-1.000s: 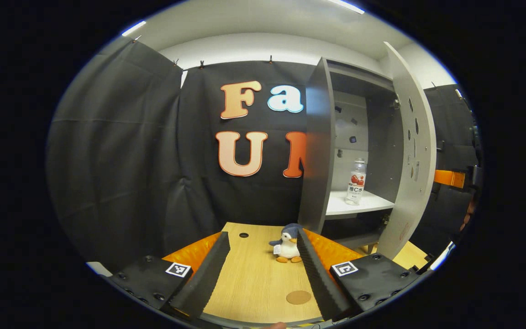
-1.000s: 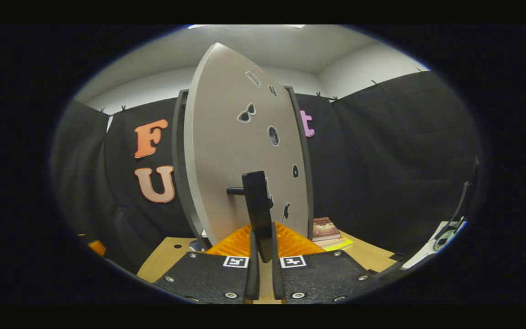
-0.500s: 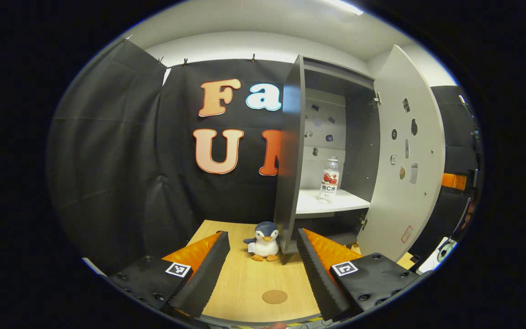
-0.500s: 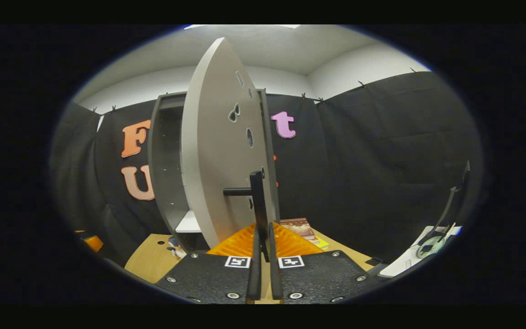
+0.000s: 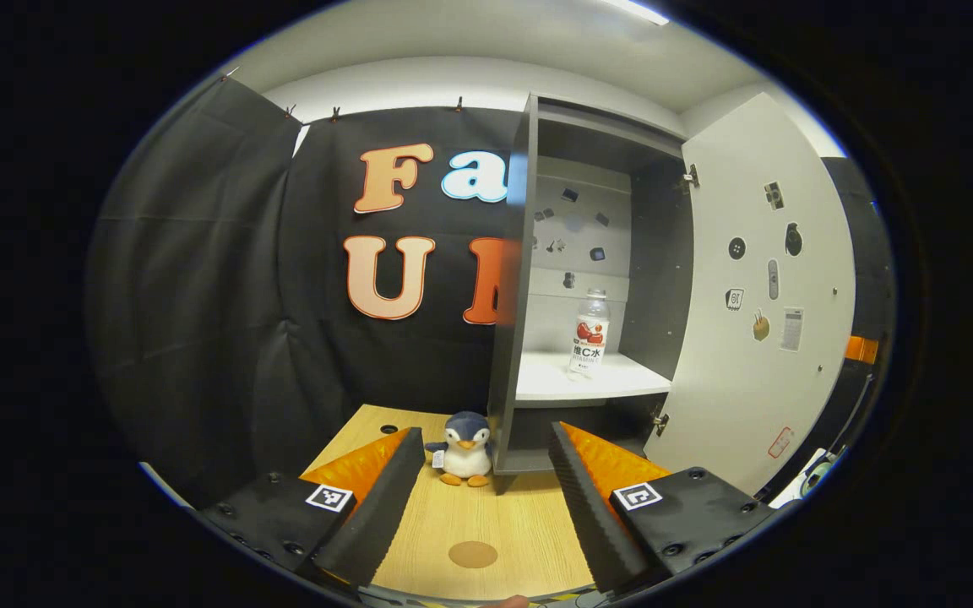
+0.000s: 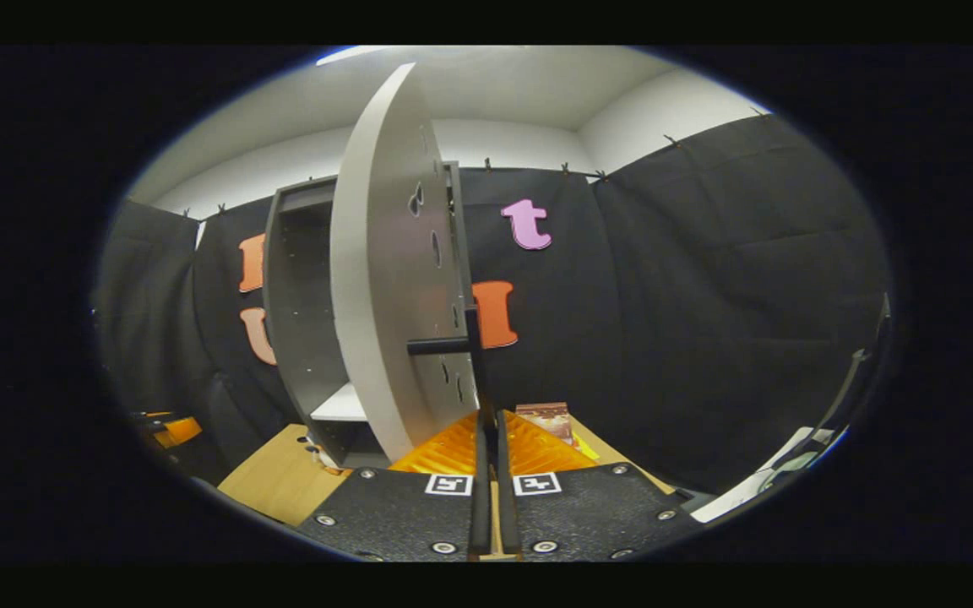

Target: Open the cabinet door with the right hand, grasp the bottle in the cabinet with the left hand and place it on the coaster, then close the cabinet door with the right hand.

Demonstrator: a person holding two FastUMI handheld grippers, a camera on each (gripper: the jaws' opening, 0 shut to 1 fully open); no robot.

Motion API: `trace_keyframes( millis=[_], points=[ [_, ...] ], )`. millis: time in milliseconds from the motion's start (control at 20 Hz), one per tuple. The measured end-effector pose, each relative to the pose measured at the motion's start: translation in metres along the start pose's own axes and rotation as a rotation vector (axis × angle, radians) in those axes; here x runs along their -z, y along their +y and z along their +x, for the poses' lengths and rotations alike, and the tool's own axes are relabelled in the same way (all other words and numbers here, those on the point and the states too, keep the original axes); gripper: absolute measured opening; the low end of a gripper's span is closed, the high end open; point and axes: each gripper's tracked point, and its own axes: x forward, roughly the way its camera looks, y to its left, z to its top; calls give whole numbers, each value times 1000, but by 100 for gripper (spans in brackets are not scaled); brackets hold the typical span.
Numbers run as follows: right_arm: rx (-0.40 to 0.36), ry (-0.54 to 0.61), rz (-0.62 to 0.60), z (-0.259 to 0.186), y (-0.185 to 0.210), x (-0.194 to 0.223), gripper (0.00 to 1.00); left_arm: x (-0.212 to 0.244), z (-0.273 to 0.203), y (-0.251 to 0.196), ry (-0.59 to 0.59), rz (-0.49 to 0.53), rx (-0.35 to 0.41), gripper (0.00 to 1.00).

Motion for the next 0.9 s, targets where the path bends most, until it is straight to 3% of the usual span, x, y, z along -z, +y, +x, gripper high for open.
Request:
trace_keyframes(
  millis=[50, 150, 350, 650, 700, 750, 800, 850, 900],
  points=[
    [-11, 2, 8, 1, -6, 0, 4, 1, 2, -3, -1, 4, -7, 93],
    [-37, 1, 3, 1, -14, -2, 4, 2, 2, -10, -1, 8, -16, 99],
    [-79, 0, 4, 3, -26, -3, 0, -1, -1, -19, -17, 22, -33, 96],
    [-131, -4, 8, 7, -33, -3, 5, 2, -2, -26, -15, 29, -47, 95],
    [-130, -1, 10, 7, -34, -1, 9, 1, -3, -29, -17, 30, -45, 95],
    [-124, 1, 10, 6, -35, -1, 1, 1, -2, -30, -20, 32, -45, 94],
    [-120, 3, 2, 5, -33, 0, 9, 0, 1, -34, -25, 32, -35, 93],
    [-110, 2, -14, 3, -32, 0, 9, -2, 6, -41, -29, 33, -20, 96],
    [-95, 4, -31, -3, -32, 2, 5, -5, 12, -46, -37, 37, -7, 96]
  ],
)
